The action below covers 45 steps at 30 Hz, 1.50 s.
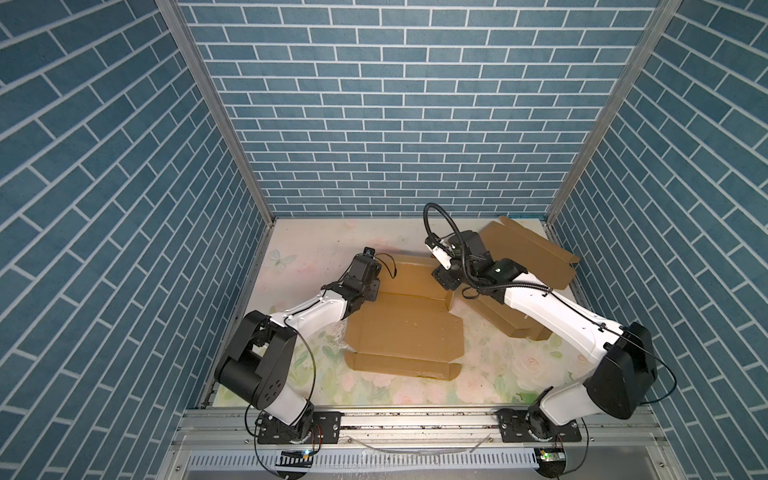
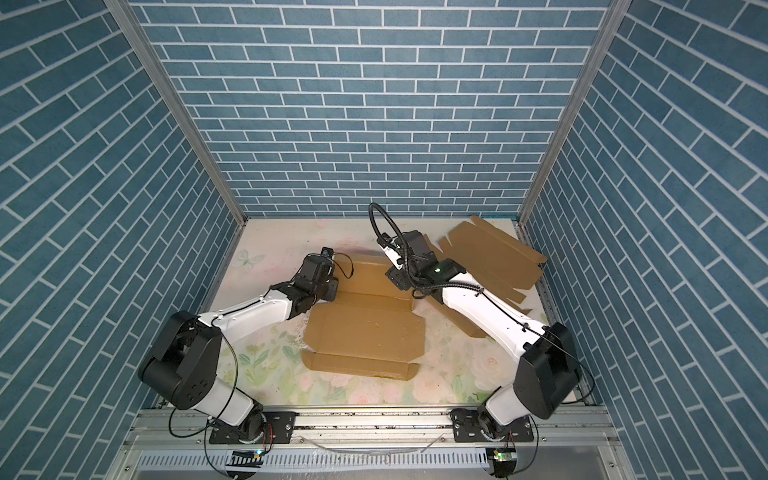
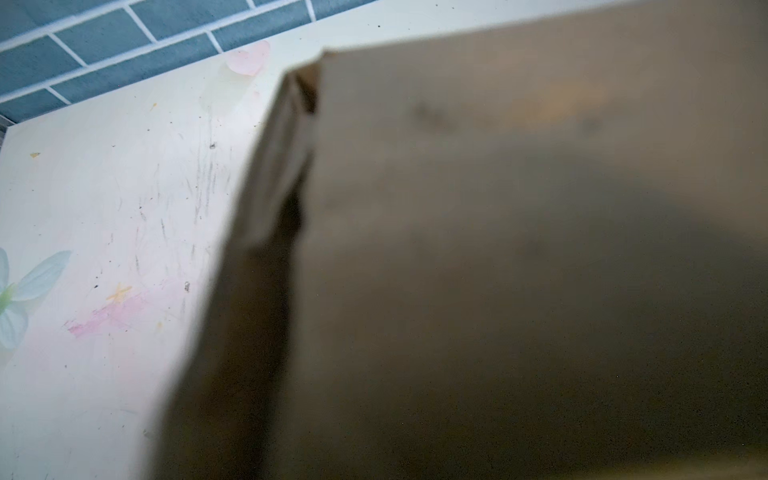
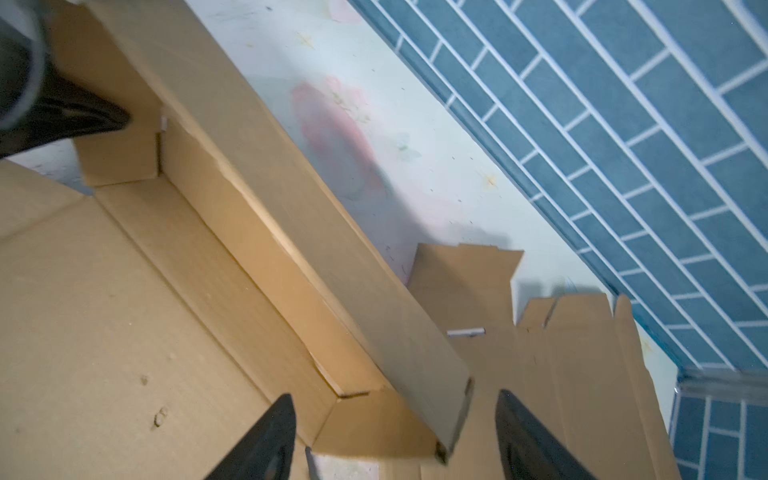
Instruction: Fold the paper box
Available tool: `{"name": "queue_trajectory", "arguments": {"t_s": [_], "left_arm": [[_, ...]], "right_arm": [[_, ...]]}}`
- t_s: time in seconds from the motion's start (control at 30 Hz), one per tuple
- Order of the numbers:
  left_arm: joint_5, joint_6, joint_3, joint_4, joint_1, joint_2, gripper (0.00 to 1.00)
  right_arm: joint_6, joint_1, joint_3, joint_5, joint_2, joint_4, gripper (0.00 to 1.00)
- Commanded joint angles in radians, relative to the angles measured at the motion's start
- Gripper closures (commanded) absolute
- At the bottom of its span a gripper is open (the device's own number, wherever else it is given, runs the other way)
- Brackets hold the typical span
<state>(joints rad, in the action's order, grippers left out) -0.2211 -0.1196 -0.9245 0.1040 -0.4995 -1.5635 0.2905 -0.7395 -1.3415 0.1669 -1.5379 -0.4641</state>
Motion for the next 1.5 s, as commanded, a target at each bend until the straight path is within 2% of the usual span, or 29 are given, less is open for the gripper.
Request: {"name": "queue_trajectory", "arguments": {"t_s": [0.0, 0.2, 0.37, 0.53, 0.63, 0.7, 0.83, 1.03, 1.23, 1.47], "left_arm": [[0.069, 0.047, -0.063, 0.165, 0.001, -0.004, 1.0], [0.12, 0.076, -0.123, 0.257, 0.001, -0.01, 1.0], [0.135, 0.077, -0.137, 0.27, 0.001, -0.02, 1.0], [0.144, 0.087, -0.153, 0.273, 0.001, -0.041, 0.99], [0.147, 0.1, -0.186, 0.292, 0.001, -0.068, 0.95], [0.147, 0.109, -0.215, 0.31, 0.001, -0.083, 0.91], [0.168, 0.119, -0.272, 0.343, 0.003, -0.09, 0.77], [0.212, 0.149, -0.351, 0.431, 0.003, -0.051, 0.56], [0.206, 0.171, -0.394, 0.495, 0.004, 0.039, 0.49], [0.159, 0.129, -0.401, 0.518, 0.034, 0.179, 0.47]], "right_arm": [[0.095, -0.024, -0.123, -0.093, -0.09, -0.165, 0.24], [0.108, -0.026, -0.199, -0.126, -0.2, -0.141, 0.25], [0.1, -0.019, -0.225, -0.13, -0.287, -0.091, 0.32], [0.058, -0.004, -0.19, -0.131, -0.324, -0.01, 0.47], [-0.003, 0.007, -0.162, -0.14, -0.323, 0.041, 0.61], [-0.041, 0.016, -0.151, -0.147, -0.327, 0.059, 0.68], [-0.1, 0.042, -0.132, -0.158, -0.352, 0.089, 0.76], [-0.19, 0.091, -0.136, -0.179, -0.4, 0.093, 0.8], [-0.384, 0.114, -0.136, -0.174, -0.433, 0.077, 0.8], [-0.825, 0.113, -0.069, -0.086, -0.41, 0.103, 0.79]]}}
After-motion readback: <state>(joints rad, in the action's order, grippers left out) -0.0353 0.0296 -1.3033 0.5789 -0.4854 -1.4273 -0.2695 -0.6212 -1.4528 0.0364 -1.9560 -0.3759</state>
